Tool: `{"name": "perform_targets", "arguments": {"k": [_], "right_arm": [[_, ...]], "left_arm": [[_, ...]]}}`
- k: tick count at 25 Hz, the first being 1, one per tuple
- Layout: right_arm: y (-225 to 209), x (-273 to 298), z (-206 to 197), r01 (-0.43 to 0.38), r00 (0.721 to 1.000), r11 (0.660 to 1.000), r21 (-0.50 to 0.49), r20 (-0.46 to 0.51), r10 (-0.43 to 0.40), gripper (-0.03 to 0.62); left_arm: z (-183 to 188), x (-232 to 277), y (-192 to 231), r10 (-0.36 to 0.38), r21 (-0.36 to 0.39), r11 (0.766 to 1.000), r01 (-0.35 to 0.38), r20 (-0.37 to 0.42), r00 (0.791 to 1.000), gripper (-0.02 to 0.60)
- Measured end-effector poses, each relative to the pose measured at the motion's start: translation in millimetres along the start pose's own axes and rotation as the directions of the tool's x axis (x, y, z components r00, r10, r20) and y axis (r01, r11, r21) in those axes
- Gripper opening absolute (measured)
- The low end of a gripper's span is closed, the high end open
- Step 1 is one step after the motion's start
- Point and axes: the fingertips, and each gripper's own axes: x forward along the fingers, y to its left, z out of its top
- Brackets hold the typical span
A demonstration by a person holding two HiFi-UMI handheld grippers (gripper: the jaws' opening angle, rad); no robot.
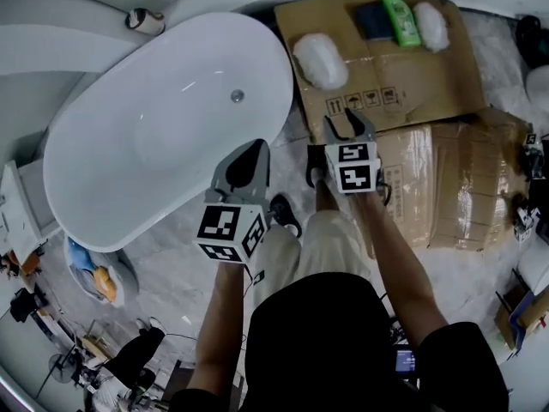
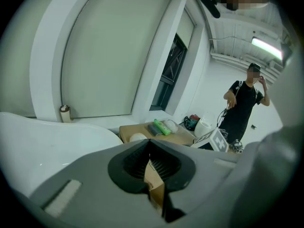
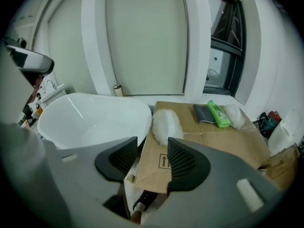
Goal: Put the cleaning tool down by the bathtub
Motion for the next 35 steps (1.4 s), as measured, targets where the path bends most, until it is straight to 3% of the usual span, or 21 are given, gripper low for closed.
{"name": "perform_targets", "arguments": {"k": [12,18,28,35], "right_arm": [[103.7,-118.0,-24.5,0.026,0.995,1.0,-0.012,0.102,-0.024,0.181],[144.6,-164.2,-42.6,0.034,0.992,0.999,-0.024,0.121,-0.031,0.181],[187.8,-231.3,-28.1,0.026,0.982,0.999,-0.024,0.186,-0.021,0.176],[212.1,-260.7,-15.6,-0.009,0.973,0.998,-0.069,0.229,0.024,0.135]], "left_arm": [[-52.4,-144.2,-10.6,-0.036,0.03,0.999,0.035,0.039,0.999,-0.002],[-64.2,-193.0,-14.9,-0.056,0.035,0.998,0.054,0.073,0.996,-0.002],[-55.5,-239.0,-25.4,-0.106,0.037,0.994,0.102,0.117,0.987,-0.002],[-41.4,-250.4,-27.0,-0.103,0.026,0.995,0.1,0.157,0.982,-0.002]]}}
